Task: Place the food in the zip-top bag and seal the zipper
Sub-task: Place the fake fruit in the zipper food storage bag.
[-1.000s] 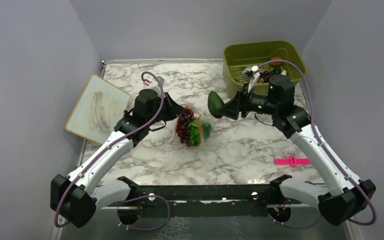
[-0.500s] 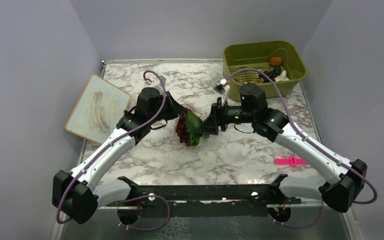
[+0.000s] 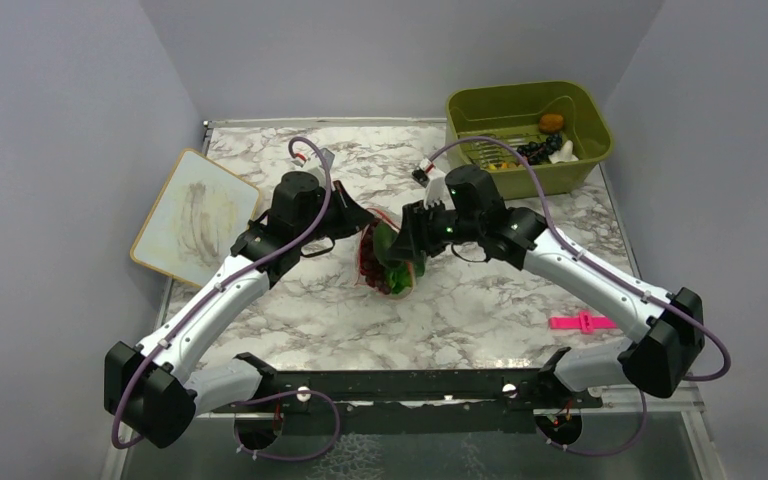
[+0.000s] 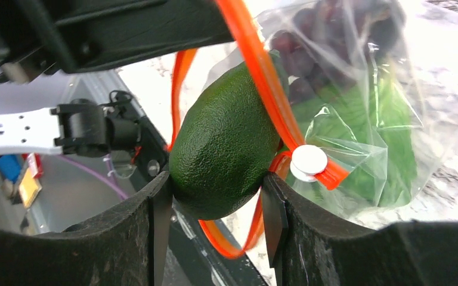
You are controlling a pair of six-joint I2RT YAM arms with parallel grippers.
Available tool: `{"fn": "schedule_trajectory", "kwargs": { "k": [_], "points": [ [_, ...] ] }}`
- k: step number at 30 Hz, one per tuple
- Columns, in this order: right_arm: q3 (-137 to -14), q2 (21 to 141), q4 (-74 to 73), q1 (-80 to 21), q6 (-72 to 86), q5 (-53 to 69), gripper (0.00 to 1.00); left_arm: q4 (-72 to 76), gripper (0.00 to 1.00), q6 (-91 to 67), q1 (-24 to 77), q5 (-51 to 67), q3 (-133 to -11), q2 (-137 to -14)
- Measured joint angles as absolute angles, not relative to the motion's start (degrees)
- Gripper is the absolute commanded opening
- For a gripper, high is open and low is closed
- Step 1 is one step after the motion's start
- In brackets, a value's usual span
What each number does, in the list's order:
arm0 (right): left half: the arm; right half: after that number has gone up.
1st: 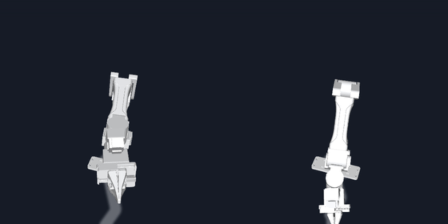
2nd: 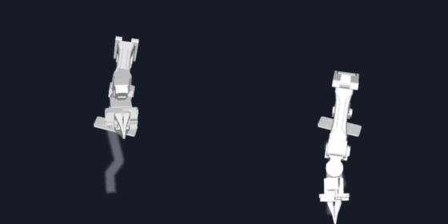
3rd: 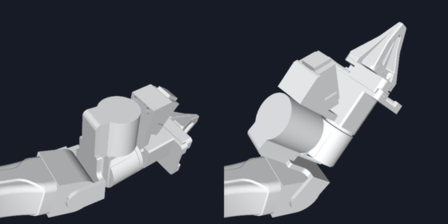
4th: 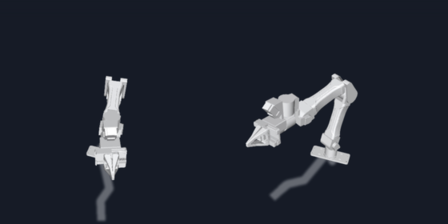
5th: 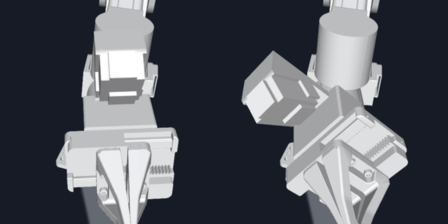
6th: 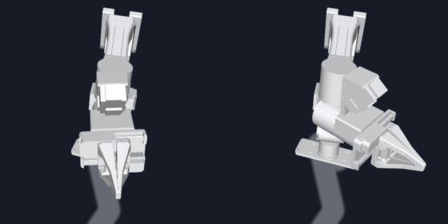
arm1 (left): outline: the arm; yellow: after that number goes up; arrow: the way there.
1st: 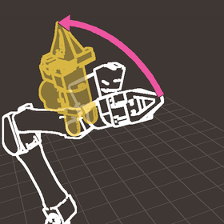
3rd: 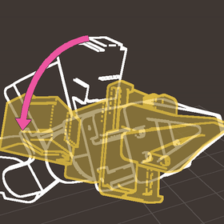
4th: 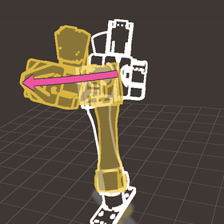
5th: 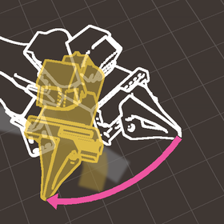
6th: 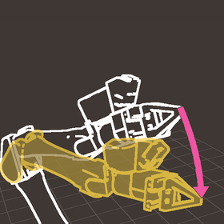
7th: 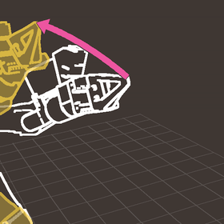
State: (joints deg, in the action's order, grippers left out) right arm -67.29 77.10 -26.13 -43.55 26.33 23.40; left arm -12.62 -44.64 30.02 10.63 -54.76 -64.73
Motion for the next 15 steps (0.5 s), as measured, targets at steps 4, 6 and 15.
{"fn": "schedule_trajectory", "kwargs": {
  "k": [4,6,15],
  "points": [
    [-69.95,79.37,-29.04,-43.55,25.80,19.25,0.26,-12.60,0.00,-44.56,30.02,11.99,-54.85,-64.64],
    [-70.85,80.12,-29.91,-43.55,25.67,17.34,0.26,-12.60,0.00,-44.60,30.02,12.62,-54.85,-64.53],
    [-71.70,80.97,-30.41,-43.57,25.63,12.27,0.28,-12.47,0.00,-45.25,30.02,15.18,-54.85,-64.49]
  ]
}}
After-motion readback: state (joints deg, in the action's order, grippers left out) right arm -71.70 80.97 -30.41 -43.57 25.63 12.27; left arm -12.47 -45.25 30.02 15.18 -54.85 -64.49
